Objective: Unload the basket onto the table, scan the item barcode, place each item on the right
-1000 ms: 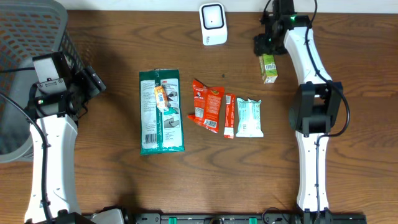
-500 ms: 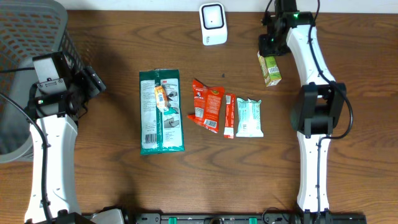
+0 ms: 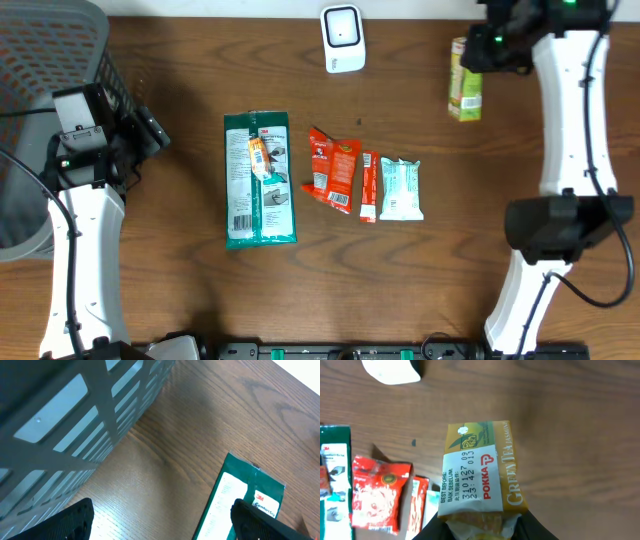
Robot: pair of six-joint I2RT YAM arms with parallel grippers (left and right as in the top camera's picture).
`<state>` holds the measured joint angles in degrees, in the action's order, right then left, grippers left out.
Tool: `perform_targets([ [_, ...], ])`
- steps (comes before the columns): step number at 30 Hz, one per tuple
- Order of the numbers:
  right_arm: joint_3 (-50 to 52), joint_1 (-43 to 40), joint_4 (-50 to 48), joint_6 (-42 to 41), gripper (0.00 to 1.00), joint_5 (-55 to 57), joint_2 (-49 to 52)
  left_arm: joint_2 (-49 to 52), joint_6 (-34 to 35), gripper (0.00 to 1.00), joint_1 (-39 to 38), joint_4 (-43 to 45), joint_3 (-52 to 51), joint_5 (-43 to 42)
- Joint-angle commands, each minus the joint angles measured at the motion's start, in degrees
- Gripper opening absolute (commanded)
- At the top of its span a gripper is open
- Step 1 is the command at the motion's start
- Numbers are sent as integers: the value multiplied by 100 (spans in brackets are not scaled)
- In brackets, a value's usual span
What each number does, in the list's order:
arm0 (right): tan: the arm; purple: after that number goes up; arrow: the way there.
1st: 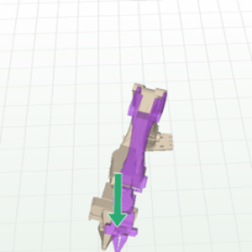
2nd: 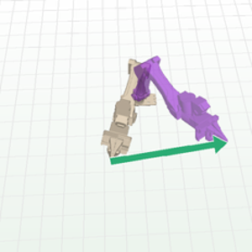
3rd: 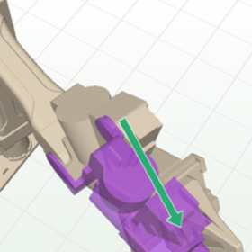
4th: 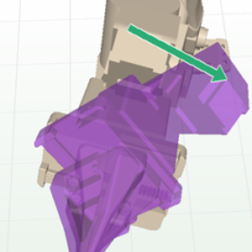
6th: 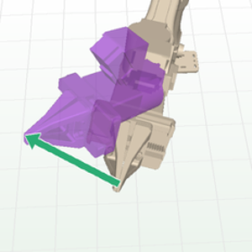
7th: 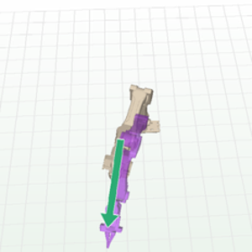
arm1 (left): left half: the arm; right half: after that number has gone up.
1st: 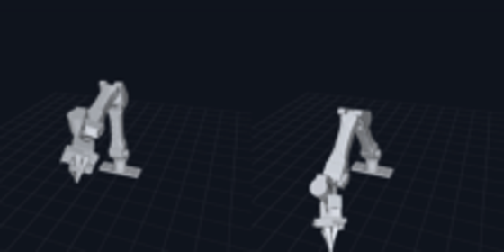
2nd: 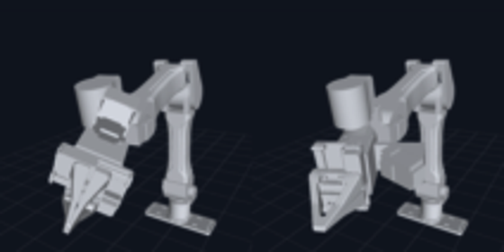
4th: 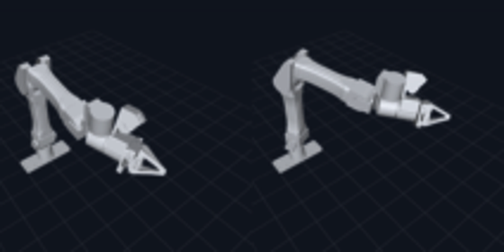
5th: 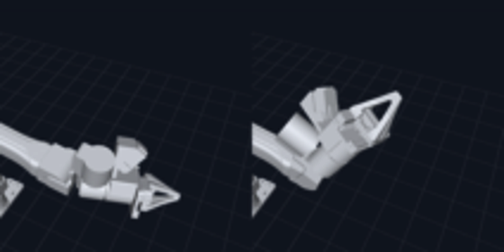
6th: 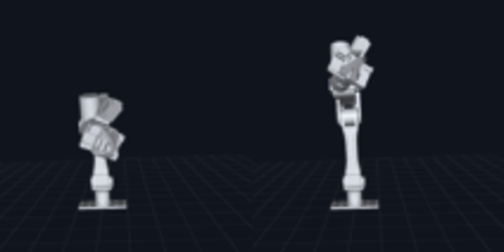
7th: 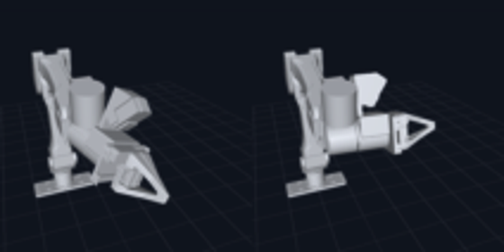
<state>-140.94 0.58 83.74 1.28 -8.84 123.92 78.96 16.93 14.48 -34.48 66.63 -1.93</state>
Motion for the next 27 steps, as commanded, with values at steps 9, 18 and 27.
perform_targets([
  [9, 15, -470, 299, -186, 4, -260, -990, -94, 33, 88, 50, 4, 79, 136],
  [18, 2100, -339, -713, -358, 2, -210, -2197, -94, 35, 88, 50, 4, 79, 136],
  [27, 6529, -4, -4625, -1010, 2, 50, -3654, -94, 35, 88, 50, 4, 79, 136],
])
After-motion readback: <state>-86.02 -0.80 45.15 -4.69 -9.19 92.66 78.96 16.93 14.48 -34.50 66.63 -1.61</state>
